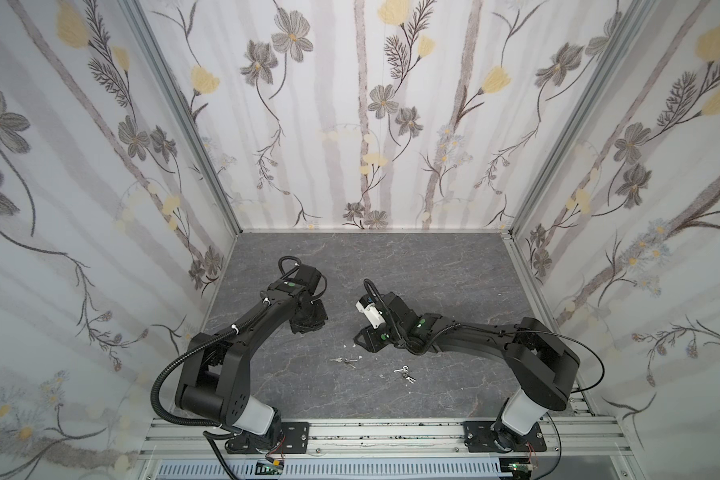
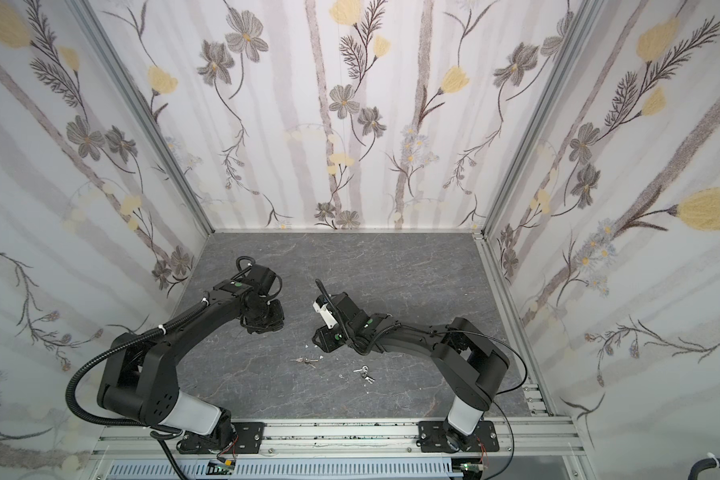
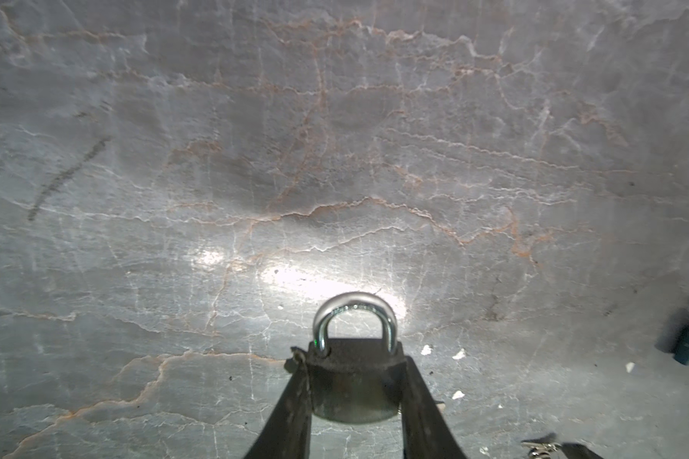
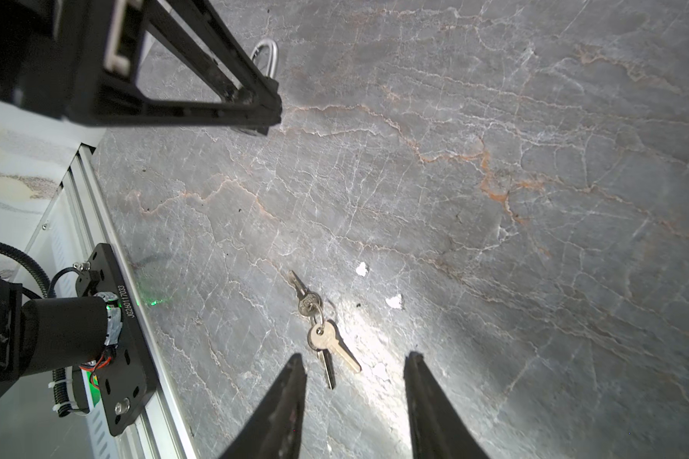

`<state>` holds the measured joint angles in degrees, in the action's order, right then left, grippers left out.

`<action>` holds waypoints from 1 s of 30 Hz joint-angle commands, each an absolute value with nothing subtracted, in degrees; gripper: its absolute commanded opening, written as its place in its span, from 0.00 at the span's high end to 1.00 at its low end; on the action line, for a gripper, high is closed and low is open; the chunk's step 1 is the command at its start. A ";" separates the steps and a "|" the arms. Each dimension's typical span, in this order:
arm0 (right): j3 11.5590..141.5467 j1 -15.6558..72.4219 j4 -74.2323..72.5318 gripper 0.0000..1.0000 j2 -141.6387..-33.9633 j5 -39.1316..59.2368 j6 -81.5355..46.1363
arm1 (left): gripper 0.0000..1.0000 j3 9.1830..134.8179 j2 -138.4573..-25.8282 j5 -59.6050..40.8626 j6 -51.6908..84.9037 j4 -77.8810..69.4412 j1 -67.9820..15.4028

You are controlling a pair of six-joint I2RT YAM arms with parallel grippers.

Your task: Unlock with the key

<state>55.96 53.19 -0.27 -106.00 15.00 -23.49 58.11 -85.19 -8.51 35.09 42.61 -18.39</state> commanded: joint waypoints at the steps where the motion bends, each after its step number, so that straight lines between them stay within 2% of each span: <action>1: 55.05 53.11 -2.46 0.57 -104.73 13.95 -23.55 | 0.72 57.09 -83.00 -11.95 35.99 38.27 -18.03; 8: 53.45 52.64 -3.16 0.57 -103.80 12.54 -24.52 | 0.70 58.27 -88.06 -12.65 35.16 38.61 -18.32; 18: 53.09 52.73 -2.69 0.58 -104.28 12.05 -24.70 | 0.68 64.52 -100.85 -5.57 33.27 42.13 -22.58; 22: 53.48 52.73 -2.19 0.57 -104.50 11.81 -24.50 | 0.63 66.33 -104.09 -3.90 32.46 43.66 -23.62; 27: 54.10 52.73 -1.85 0.56 -105.14 11.86 -24.25 | 0.40 66.46 -105.02 -4.12 32.40 43.42 -23.82; 30: 54.49 52.82 -1.59 0.56 -105.34 11.89 -24.00 | 0.31 66.25 -104.05 -4.39 32.33 43.61 -23.82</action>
